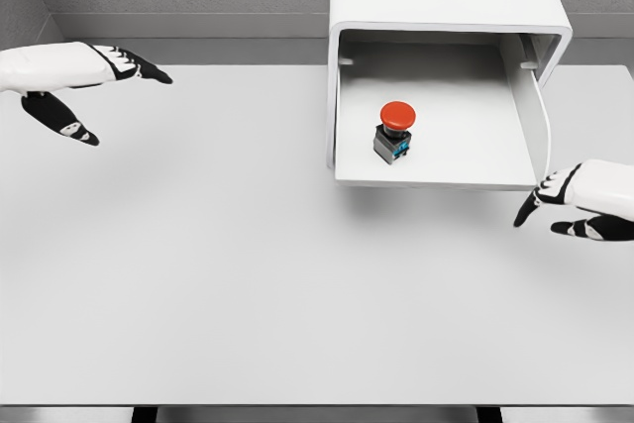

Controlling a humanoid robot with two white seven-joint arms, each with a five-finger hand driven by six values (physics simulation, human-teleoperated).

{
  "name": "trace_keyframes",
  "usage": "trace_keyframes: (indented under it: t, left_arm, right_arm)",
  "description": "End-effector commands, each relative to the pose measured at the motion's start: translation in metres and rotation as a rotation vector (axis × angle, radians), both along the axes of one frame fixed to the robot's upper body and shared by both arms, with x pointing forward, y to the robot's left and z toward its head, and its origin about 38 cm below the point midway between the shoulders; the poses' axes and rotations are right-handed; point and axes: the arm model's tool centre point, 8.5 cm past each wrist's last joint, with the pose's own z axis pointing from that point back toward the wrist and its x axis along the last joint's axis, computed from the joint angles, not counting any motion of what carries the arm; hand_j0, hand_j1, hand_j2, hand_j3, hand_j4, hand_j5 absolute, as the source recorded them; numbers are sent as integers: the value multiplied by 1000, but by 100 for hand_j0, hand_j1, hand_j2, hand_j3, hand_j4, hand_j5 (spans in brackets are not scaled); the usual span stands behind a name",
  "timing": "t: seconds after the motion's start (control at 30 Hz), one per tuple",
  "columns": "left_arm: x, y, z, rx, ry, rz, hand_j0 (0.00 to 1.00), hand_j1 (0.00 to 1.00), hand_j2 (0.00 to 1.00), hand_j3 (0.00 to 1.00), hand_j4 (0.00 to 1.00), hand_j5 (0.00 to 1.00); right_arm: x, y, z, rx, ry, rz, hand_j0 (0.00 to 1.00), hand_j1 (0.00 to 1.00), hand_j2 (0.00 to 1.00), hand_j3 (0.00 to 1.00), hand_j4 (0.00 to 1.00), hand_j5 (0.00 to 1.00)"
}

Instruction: Slide open multi-storey tabletop storage cabinets and put open load switch and slide close multi-storey tabletop storage cabinets

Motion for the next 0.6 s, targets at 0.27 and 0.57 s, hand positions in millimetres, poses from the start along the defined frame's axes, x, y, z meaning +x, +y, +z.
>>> trace_keyframes:
  t: [0.27, 0.57]
  left_arm:
    - [1, 2, 0, -7, 3, 9, 100, 100, 100, 100, 100, 100]
    - [1, 1, -1, -8, 4, 6, 100, 100, 100, 100, 100, 100]
  right_arm:
    - [1, 4, -2, 10, 12, 9, 62, 62, 62, 62, 62, 62]
    - [-3, 3, -11, 8, 39, 6, 65, 65, 65, 65, 65, 65]
